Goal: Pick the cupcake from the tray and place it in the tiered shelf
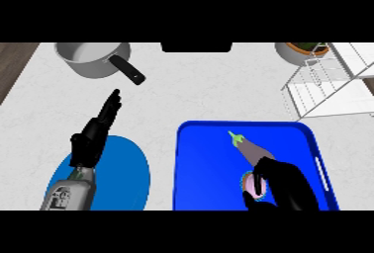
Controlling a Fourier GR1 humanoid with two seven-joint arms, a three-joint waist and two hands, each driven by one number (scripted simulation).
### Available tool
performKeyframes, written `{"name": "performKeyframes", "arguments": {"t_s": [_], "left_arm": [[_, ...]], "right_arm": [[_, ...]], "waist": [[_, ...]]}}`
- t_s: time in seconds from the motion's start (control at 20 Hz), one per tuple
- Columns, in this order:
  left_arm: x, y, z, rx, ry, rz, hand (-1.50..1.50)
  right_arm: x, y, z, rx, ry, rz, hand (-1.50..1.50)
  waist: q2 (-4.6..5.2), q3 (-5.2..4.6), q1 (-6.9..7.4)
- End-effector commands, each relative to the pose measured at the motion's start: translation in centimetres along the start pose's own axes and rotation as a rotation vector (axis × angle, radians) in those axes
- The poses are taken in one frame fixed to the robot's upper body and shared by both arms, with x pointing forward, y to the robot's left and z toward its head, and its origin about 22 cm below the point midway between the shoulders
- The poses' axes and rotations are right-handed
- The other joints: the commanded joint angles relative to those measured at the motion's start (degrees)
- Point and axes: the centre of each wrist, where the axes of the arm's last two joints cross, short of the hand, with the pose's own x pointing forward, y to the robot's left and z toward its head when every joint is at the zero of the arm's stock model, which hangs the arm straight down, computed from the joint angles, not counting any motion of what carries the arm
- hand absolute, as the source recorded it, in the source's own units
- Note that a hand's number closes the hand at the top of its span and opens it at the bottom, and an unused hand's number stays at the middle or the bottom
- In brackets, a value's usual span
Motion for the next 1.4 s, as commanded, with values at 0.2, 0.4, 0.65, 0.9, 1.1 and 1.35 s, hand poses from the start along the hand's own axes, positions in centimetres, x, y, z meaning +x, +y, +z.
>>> {"name": "performKeyframes", "arguments": {"t_s": [0.2,0.4,0.65,0.9,1.1,1.35], "left_arm": [[-0.1,-1.0,-0.1,0.006,0.000,0.002,0.00],[0.4,0.3,0.3,0.027,0.005,0.012,0.00],[0.4,1.4,0.8,0.012,-0.008,-0.010,0.00],[-1.3,-0.4,0.1,-0.013,-0.003,0.014,0.00],[-0.4,0.0,0.1,0.000,-0.002,-0.003,0.00],[1.4,0.6,-1.2,0.016,-0.011,-0.007,0.00]], "right_arm": [[-3.4,-2.4,1.8,-0.100,-0.088,-0.128,1.50],[0.6,-4.4,4.6,-0.247,-0.185,-0.405,1.50],[0.3,-8.4,9.2,-0.372,-0.208,-0.426,1.50],[1.5,-11.0,10.2,-0.516,-0.142,-0.418,1.50],[1.0,-14.1,10.5,-0.638,-0.116,-0.369,1.50],[1.5,-16.9,10.1,-0.758,-0.080,-0.388,1.50]], "waist": [[0.16,0.15,-0.26],[-0.15,0.16,-0.65],[-0.06,0.13,-0.31],[0.12,0.07,-0.42],[0.04,0.05,-0.38],[0.04,0.05,-0.45]]}}
